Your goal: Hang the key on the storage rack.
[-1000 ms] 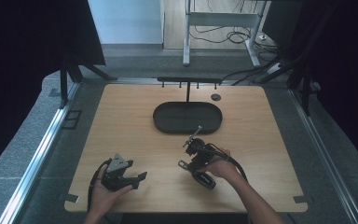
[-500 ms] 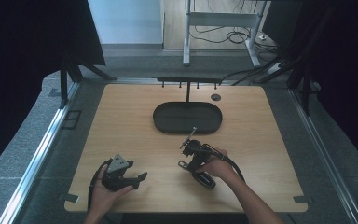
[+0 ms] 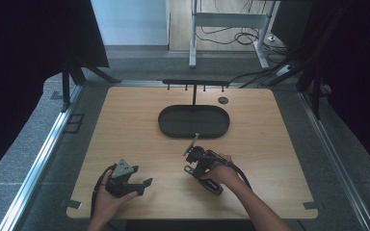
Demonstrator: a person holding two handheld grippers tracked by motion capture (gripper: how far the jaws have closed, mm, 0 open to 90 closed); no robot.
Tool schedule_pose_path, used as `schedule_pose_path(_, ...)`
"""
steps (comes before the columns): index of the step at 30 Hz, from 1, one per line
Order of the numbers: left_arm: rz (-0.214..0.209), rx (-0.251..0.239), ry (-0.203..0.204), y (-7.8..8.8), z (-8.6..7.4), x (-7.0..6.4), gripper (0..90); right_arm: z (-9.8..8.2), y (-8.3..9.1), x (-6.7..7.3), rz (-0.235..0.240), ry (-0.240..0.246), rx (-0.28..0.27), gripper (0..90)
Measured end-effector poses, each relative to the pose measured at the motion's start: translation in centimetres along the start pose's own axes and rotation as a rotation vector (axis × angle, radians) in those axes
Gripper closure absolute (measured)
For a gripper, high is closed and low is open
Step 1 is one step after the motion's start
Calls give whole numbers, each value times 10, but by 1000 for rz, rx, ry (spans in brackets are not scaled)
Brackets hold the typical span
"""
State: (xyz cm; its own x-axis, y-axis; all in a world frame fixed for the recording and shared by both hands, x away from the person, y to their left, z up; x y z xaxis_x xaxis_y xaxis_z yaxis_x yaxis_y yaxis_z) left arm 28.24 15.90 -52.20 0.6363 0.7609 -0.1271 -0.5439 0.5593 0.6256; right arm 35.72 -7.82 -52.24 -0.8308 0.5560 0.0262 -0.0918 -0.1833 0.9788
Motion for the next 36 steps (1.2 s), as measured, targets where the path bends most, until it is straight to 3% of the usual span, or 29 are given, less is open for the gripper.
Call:
schedule_pose_path(16,-2,5,-5,-2,0,-2,262,0,-5,4,-26,0,30,785)
schedule_pose_path(36,-3,18,-13,-4,-1,-4,263,-1,-5,2,-30,-9,5,805)
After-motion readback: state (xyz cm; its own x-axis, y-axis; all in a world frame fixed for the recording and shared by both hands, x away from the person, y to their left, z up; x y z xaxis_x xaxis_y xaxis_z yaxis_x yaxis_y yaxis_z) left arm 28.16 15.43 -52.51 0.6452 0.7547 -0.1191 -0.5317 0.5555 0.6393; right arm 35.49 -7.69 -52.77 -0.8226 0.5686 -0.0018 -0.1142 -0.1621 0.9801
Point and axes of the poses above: each handheld gripper's, and its own axes: y roughly backward along the jaws, z roughly out of its top, x roughly to its left, the point moved 5 cm from there along -y, roughly forward along the jaws, and after that the axes turned 1 degree about -z, right-handed, at the moved point
